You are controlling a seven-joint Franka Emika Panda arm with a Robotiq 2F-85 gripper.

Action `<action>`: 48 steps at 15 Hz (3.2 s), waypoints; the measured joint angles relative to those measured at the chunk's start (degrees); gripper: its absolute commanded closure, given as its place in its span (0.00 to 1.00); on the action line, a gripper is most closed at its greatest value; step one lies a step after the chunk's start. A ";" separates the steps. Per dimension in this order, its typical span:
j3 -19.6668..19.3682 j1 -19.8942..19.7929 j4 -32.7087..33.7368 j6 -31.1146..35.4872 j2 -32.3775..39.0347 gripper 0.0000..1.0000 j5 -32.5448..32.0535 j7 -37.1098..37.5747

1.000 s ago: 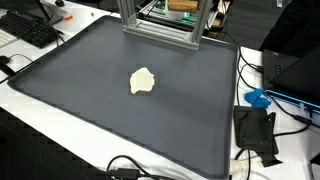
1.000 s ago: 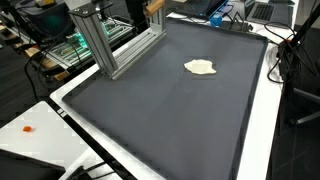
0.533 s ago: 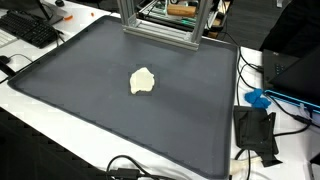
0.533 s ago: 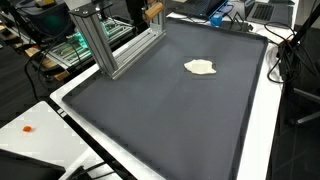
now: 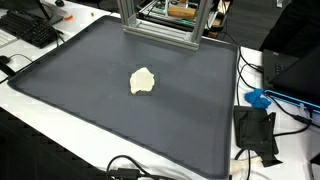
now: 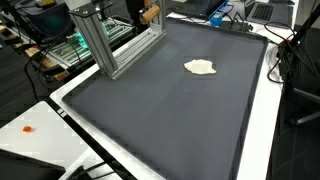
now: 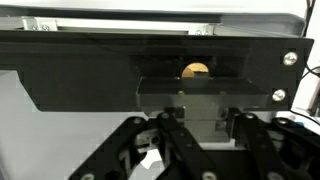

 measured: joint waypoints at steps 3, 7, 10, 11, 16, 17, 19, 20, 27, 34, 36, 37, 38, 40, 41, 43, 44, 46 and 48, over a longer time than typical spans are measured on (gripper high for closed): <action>0.14 0.01 -0.19 -0.65 -0.38 0.77 -0.25 0.00; 0.74 0.23 -0.33 -1.55 -0.87 0.77 -0.42 0.00; 1.15 0.44 -0.40 -2.13 -1.08 0.77 -0.55 0.00; 1.20 0.47 -0.40 -2.22 -1.09 0.27 -0.60 0.00; 1.14 0.44 -0.29 -2.29 -1.22 0.01 -0.62 0.00; 1.10 0.41 -0.16 -2.31 -1.34 0.00 -0.68 0.00; 1.02 0.31 0.45 -2.54 -1.63 0.00 -0.96 0.03; 1.01 0.16 0.86 -2.74 -1.71 0.00 -1.27 0.05; 0.68 -1.75 5.23 -3.05 -0.60 0.00 -1.96 1.19; 0.65 -3.71 8.73 6.31 8.38 0.00 -1.96 2.24; 0.57 -4.03 9.65 9.46 12.13 0.00 -1.96 2.29; 0.47 -4.19 10.15 10.80 14.08 0.00 -1.96 2.30; 0.35 -4.40 10.71 12.04 15.99 0.00 -1.96 2.33; -0.19 -4.69 11.92 14.04 19.63 0.00 -1.96 2.42; -0.56 -4.82 12.64 14.84 21.44 0.00 -1.96 2.43; -1.29 -5.01 13.99 16.12 24.72 0.00 -1.96 2.46; -1.66 -5.08 14.62 16.75 26.27 0.00 -1.96 2.50; -2.39 -5.10 15.85 17.53 28.92 0.00 -1.96 2.76; -2.88 -5.10 16.73 18.23 30.83 0.00 -1.96 2.88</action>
